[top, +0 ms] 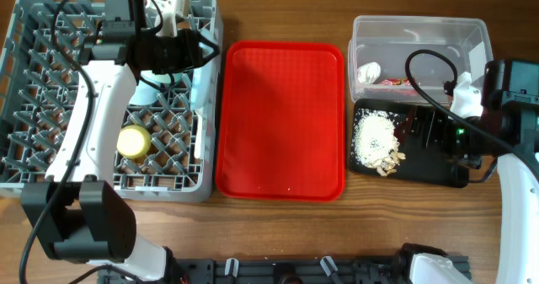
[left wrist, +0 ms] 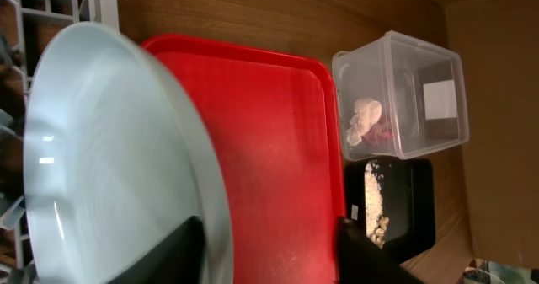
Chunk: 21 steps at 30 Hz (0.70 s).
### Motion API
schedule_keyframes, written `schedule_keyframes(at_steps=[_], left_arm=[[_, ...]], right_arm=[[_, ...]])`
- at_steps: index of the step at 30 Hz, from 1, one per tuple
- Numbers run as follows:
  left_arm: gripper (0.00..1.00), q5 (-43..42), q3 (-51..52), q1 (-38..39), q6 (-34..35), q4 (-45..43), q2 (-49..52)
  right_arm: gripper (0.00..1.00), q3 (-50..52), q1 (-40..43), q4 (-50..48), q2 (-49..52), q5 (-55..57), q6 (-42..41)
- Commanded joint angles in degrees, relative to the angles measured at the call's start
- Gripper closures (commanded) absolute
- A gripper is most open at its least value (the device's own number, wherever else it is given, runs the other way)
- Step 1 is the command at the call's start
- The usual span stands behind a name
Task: Sort waste into correct bins and load items into the dishwasher rack
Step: 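Lift the light-blue plate and stand it upright in the rack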
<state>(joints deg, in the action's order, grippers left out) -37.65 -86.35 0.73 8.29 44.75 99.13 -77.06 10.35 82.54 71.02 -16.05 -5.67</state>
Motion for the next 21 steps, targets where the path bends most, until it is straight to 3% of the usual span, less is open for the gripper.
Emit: schedule_keyframes(at_steps=[1,4,6,7,11,13,16,21], left_arm=[[0.32,-1.6,0.1,-0.5,0.1,-0.3,-0.2],[0.26,-1.5,0.1,-0.5,0.0,-0.1,-2.6],[0.03,-0.3,0.1,-0.6,0.1,-0.1,-6.2],[0.0,1.4,0.1,-0.6,0.1,0.4,-8.3],[0.0,16.1,0.1,-0.5,1.8,8.8,-15.0],[0.0,24.8,0.1,-0.5,7.0,14.6,-15.8],[0.0,34.9,0.1,-0.5,15.8,22.7,-15.3],[0.0,36.1,0.1,-0.5,16.6,31.7,-14.3]], right_arm=[[0.0,-0.2,0.1,0.1,-0.1,0.0,1.1],[0.0,-0.2,0.1,0.0,-0.1,0.0,1.2],[0.0,-0.2,0.1,-0.1,-0.1,-0.1,1.1],[0.0,-0.2,0.1,-0.4,-0.1,-0.1,1.1],[0.0,-0.2,-0.1,-5.0,-0.1,-9.8,2.1],[0.0,-0.2,-1.7,-7.9,-0.1,-13.3,4.6],[0.0,-0.2,-6.4,-12.9,0.5,-9.4,3.9],[0.0,-0.2,-13.6,-15.9,6.9,0.4,2.3]])
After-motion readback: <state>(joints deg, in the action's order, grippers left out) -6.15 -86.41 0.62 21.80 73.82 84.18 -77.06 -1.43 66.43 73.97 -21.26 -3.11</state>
